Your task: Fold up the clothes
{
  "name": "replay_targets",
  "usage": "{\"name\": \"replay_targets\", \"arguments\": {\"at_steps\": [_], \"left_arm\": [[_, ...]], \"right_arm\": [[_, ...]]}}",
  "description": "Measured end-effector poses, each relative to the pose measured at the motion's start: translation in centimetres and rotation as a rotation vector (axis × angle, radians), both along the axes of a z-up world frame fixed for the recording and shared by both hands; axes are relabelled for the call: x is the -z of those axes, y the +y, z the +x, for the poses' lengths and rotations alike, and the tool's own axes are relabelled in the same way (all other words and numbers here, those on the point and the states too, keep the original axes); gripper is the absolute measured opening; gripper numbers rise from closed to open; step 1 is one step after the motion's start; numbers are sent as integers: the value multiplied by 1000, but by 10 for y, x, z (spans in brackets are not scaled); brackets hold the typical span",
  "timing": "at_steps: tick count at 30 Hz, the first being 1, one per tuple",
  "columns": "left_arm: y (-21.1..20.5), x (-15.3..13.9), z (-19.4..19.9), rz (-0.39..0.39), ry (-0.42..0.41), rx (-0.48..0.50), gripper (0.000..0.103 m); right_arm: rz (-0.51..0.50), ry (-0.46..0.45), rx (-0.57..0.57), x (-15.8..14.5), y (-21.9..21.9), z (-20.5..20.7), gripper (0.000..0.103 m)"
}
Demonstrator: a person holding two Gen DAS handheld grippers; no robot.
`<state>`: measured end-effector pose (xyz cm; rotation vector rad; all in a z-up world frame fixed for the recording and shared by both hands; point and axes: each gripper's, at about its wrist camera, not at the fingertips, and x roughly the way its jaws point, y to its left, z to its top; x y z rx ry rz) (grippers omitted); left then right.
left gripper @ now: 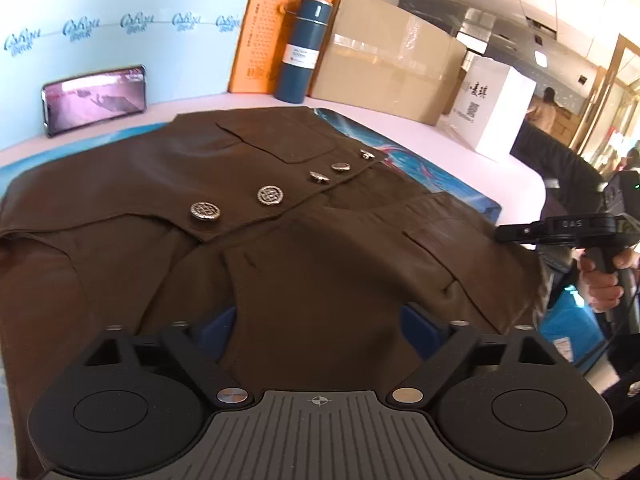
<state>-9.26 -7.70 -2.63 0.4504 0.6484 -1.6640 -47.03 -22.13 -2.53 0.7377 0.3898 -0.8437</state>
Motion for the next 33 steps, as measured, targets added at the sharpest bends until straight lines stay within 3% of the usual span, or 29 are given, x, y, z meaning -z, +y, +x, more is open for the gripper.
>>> {"name": "replay_targets", "arguments": {"at_steps": [1,3,6,10,15,19,22,24,25,26,33], "left_arm": [[3,0,-3,-13,-52,-31,10],[11,0,-2,-39,-58,-65,2],[27,-6,-5,-125,-82,-129,0],[41,-21,-4,-231,-75,-185,0],[36,-14,-1,-203,-73,-214,1],[35,-7,0,-186,-65,-224,1],[33,-2,1,-173,-59,-233,1],[32,1,2,-165,-54,-238,1],[32,2,2,-161,-52,-241,1],[31,4,2,-156,-50,-243,1],[27,5,3,-155,-36,-286,1]], "right_arm": [[-8,-2,5,-1,0,0,29],[-25,-7,16,-2,0,0,27],[-51,-13,32,-5,0,-1,11],[-73,-20,45,-6,-2,1,6],[-49,-19,21,-3,-12,11,9],[-30,-19,1,0,-20,20,30],[-15,-18,-14,2,-26,26,31],[-16,-16,-25,4,-28,31,26],[-23,-13,-31,5,-28,34,12],[-31,-8,-29,5,-29,37,5],[-117,-6,2,-6,-53,59,1]]}}
